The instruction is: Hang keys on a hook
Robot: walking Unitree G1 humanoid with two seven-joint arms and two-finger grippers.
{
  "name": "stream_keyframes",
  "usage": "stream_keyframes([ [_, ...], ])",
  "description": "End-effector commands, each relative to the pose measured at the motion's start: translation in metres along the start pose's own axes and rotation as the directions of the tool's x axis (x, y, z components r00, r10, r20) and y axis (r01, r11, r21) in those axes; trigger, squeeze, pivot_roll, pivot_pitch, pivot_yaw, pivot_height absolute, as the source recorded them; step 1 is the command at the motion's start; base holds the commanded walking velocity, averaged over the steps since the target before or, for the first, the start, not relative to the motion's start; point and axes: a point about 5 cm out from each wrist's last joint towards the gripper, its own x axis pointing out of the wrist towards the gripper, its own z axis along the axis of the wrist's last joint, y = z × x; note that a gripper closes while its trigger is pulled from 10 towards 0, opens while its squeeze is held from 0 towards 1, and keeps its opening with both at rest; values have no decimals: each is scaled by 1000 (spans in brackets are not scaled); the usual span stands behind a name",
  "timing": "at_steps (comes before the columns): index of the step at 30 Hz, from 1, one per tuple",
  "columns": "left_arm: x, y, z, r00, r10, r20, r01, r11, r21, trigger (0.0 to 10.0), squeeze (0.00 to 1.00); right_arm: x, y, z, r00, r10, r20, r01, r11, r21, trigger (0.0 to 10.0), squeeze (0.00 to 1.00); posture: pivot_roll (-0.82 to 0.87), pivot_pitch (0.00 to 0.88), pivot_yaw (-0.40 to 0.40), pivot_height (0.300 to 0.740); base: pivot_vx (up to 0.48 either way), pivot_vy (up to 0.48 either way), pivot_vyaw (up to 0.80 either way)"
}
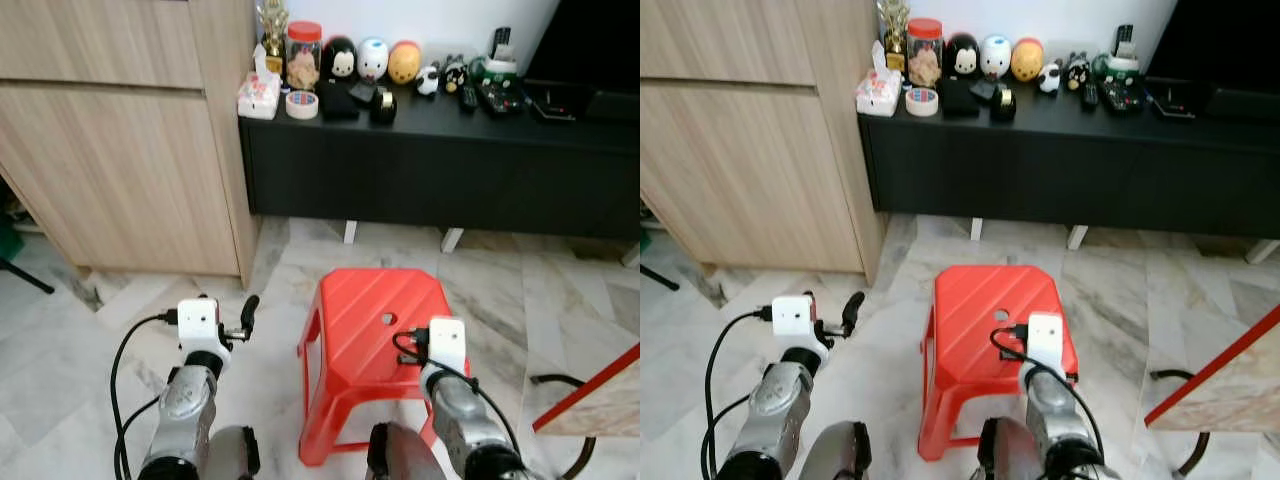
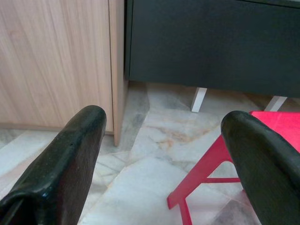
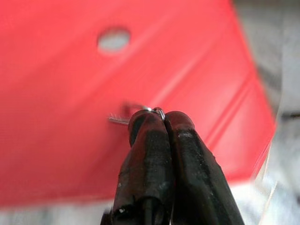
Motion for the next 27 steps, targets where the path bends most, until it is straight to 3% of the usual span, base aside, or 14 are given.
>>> stream_keyframes([
  [1,0,-2,-2,1000,-4,-2,4,1000,-9,10000,0,0,-3,-5,1000,-3,-20,3,1000,-15,10000,0,105,46,-83,596,0,0,0],
  [5,0,-2,-2,1000,-4,-5,4,1000,-9,10000,0,1,-4,17,996,-35,82,31,998,48,10000,0,101,45,-82,596,0,0,0],
  [7,1,-2,-2,1000,-3,-2,3,1000,-9,10000,0,-1,-12,49,955,-96,280,68,992,110,10000,0,105,45,-83,596,0,0,0],
  [10,1,-2,-2,1000,-1,-1,1,1000,-9,10000,0,-5,-13,67,909,-95,406,59,993,102,10000,0,97,43,-84,596,0,0,0],
  [15,1,-3,-3,1000,-1,-3,1,1000,-11,10000,0,-9,-16,62,896,-108,431,58,990,128,10000,0,102,47,-84,596,0,0,0],
  [19,-2,-3,-6,1000,-3,-11,3,1000,-7,10000,0,-19,-16,63,840,-107,532,63,993,101,10000,0,90,47,-82,596,0,0,0],
  [27,-2,-5,-7,1000,-6,-9,6,1000,-5,10000,0,-27,-14,60,814,-90,573,44,995,95,10000,0,86,48,-85,605,0,0,0],
])
